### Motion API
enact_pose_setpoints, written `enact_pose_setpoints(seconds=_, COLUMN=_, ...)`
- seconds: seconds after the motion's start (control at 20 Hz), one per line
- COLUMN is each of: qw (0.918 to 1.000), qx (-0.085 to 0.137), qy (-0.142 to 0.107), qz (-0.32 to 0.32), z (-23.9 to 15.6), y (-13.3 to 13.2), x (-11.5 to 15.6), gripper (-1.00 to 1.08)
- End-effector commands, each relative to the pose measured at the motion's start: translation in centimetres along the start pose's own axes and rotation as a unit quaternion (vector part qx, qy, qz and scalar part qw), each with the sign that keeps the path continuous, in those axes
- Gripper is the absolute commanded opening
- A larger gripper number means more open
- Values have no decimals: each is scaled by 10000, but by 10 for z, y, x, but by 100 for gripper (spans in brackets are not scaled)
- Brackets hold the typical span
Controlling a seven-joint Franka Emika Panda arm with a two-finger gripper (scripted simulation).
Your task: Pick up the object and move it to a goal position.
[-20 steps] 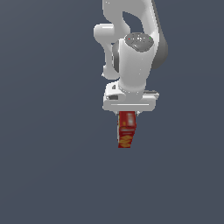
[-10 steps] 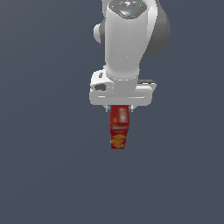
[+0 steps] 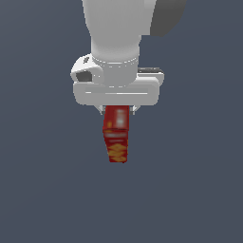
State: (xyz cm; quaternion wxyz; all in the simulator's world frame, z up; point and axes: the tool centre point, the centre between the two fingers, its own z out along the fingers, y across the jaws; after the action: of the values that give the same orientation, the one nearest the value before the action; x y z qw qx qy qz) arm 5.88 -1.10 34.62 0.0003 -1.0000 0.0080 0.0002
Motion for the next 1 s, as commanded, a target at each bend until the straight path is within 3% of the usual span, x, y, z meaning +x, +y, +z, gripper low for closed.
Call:
enact_pose_setpoints(seconds=0.0, qw=10000, qx=0, qy=3, qz=-3, z=-15, y=8, x=6, gripper=-100)
enact_pose_setpoints(seconds=0.95, qw=10000, qx=-3, qy=2, qz=-4, z=-83, y=46, x=41, gripper=-100)
